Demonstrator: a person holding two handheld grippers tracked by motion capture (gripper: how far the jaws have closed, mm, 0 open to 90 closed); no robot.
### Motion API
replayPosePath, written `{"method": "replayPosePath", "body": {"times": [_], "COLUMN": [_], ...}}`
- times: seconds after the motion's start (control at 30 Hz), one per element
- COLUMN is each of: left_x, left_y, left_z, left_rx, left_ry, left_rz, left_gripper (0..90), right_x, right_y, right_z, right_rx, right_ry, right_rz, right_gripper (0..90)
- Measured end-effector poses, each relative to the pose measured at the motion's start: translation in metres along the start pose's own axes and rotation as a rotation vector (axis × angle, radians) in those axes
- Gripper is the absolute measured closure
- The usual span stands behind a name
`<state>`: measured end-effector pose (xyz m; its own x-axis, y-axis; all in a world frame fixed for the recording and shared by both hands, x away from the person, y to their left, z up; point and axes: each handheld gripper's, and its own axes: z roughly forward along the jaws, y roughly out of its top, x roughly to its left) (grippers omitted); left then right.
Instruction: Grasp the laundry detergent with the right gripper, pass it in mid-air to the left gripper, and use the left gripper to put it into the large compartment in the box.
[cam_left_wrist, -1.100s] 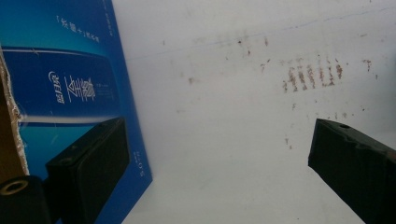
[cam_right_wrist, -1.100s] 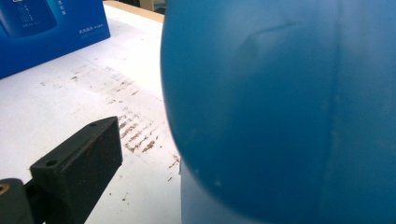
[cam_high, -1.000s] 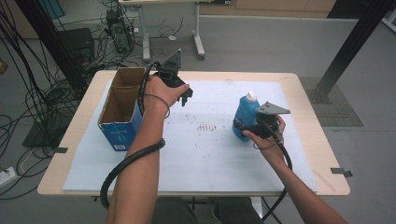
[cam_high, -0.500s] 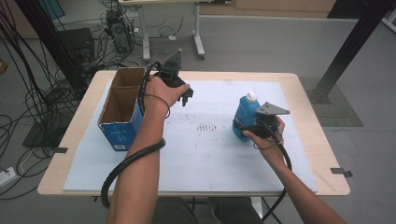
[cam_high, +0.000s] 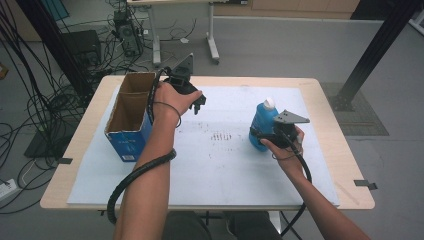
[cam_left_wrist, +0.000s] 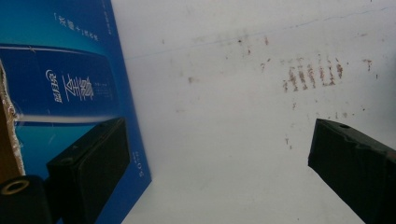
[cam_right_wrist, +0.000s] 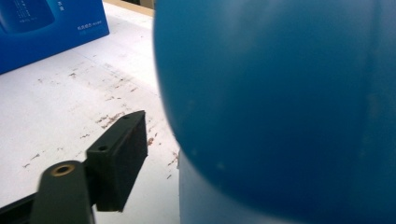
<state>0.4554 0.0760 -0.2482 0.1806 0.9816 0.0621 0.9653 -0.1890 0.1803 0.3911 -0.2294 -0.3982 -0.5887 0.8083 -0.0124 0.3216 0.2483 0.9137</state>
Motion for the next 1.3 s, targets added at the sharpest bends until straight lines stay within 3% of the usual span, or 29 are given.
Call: {"method": "replayPosePath", "body": {"times": [0.8,1.3], "left_x": [0.0001,0.0026], "left_y": [0.0008,-0.0020], "left_z": [-0.0009,-0.0054], "left_rx": [-0.007,-0.007], "left_ry": [-0.002,0.004], "left_rz": [0.000,0.001], "left_gripper": [6.1,6.2], "right_x": [-0.0052,-0.0040], "right_y": [-0.0052,-0.0047], "right_z": [0.0032,0.0030], "right_rx": [0.009,0.017], "right_ry": [-0.021,-0.031], "right_rz": [0.004,0.001], "right_gripper": [41.9,43.2]}}
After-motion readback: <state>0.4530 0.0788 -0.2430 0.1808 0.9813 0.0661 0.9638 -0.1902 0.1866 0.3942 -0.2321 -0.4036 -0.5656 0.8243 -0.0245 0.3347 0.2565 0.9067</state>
